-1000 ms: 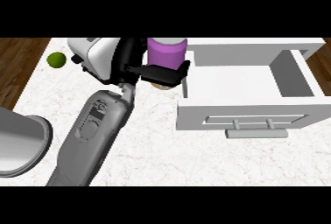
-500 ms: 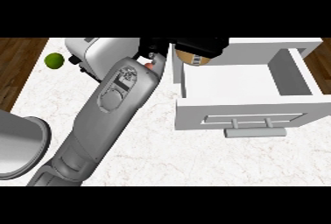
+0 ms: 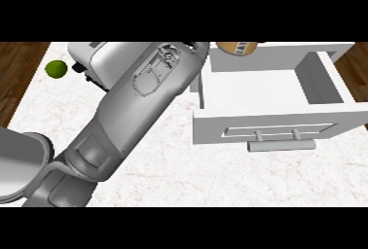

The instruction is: Pick up the can, place it into the drawer and close the drawer

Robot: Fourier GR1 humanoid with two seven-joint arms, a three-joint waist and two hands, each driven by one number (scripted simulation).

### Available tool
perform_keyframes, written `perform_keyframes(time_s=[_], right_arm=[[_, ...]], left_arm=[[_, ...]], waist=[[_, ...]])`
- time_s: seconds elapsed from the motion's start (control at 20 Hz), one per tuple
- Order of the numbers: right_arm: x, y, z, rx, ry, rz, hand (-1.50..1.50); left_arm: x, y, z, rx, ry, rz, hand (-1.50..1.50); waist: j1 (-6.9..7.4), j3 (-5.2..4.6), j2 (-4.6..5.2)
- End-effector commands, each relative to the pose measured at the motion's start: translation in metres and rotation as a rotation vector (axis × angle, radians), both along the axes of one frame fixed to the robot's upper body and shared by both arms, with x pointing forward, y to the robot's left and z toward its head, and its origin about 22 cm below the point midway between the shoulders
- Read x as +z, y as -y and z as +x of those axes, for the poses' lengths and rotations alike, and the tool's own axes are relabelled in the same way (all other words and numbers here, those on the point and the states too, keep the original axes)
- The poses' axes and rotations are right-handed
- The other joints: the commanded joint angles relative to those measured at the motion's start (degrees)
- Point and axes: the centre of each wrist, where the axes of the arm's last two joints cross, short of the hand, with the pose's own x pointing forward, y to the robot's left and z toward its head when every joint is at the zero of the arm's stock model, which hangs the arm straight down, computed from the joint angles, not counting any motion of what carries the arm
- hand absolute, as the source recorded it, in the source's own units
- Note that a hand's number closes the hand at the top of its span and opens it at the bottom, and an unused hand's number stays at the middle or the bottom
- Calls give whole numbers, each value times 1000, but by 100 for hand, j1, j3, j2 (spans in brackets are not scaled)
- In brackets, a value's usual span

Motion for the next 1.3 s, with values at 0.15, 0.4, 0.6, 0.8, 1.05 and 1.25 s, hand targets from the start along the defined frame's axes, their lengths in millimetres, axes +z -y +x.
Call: perform_keyframes(time_s=[0.15,0.4,0.6,0.8,1.05,1.25], right_arm=[[8,-6,12,0,3,-7,-150],[3,-15,-3,3,-2,8,-150],[3,-11,16,23,12,-11,-150],[4,3,30,30,4,-23,-150],[2,-22,39,39,18,10,-150],[10,-9,33,36,19,7,-150]], left_arm=[[-6,9,14,-1,-3,52,150],[-9,21,9,44,4,72,150],[-1,23,14,51,-11,75,150],[-20,23,12,49,11,120,150],[-42,11,21,93,13,138,150],[-55,9,21,103,-5,173,150]], waist=[[-45,0,29],[-148,3,23],[-266,10,76],[-247,10,70],[-332,9,122],[-356,8,92]])
